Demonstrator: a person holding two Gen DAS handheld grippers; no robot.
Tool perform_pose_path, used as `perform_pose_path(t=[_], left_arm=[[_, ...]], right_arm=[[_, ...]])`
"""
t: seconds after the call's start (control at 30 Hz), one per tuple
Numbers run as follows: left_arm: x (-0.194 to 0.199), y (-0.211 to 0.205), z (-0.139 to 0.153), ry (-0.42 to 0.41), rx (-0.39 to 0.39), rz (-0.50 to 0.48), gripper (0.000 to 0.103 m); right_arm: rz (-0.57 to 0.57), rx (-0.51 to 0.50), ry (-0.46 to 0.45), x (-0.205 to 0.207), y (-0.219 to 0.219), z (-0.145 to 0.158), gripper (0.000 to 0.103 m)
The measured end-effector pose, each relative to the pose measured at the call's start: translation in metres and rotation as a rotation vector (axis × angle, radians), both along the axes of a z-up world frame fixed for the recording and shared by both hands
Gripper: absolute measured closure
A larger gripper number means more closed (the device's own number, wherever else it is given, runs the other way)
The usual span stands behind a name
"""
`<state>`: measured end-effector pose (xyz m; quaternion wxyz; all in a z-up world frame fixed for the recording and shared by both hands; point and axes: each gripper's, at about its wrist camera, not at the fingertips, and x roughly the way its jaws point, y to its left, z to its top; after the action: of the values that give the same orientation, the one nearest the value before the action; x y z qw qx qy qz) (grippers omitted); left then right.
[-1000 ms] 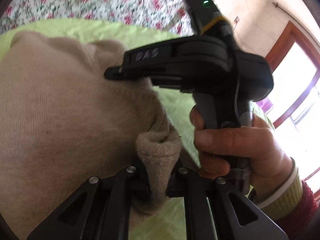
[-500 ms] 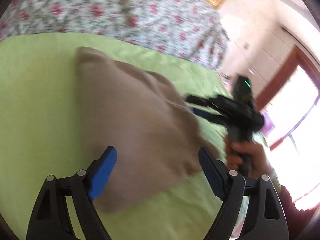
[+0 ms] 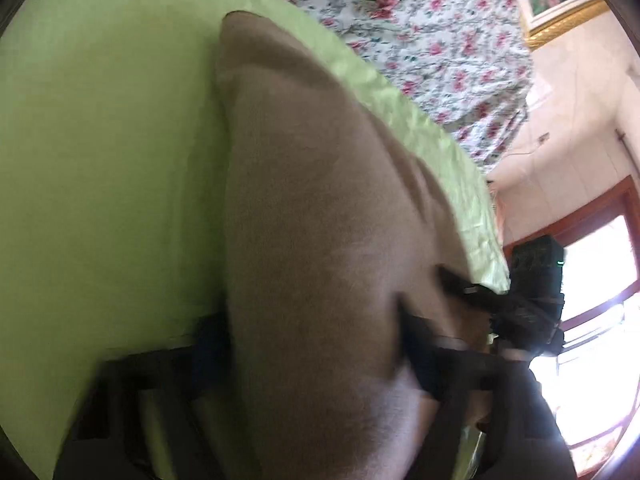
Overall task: Fold small clothes
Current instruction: 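Press the folded sweater flat with both grippers and open them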
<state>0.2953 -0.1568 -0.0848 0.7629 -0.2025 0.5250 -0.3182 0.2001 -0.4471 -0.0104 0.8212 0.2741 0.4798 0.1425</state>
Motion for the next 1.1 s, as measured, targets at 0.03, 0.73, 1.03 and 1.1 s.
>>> perform_pose_path(t=[0.03,0.73,1.03,1.1], left_arm=[[-0.002,0.002,0.002,0.000,-0.006,0.006,0.051],[-0.108,0.219,0.036,-0.111,0.183,0.147,0.057],[-0.114,0.231,0.029,-0.128,0.190,0.240,0.036],[-0.120,0.238,0.040,-0.167,0.216,0.277,0.036]], right_arm=[[-0.001,0.013,-0.016,-0.003,0.003,0.005,0.069],[0.269,0.112,-0.031,-0.010,0.216,-0.018,0.068],[0.218,-0.030,-0.066,-0.012,0.205,0.011,0.041],[0.179,-0.036,-0.101,-0.005,0.198,0.023,0.041]])
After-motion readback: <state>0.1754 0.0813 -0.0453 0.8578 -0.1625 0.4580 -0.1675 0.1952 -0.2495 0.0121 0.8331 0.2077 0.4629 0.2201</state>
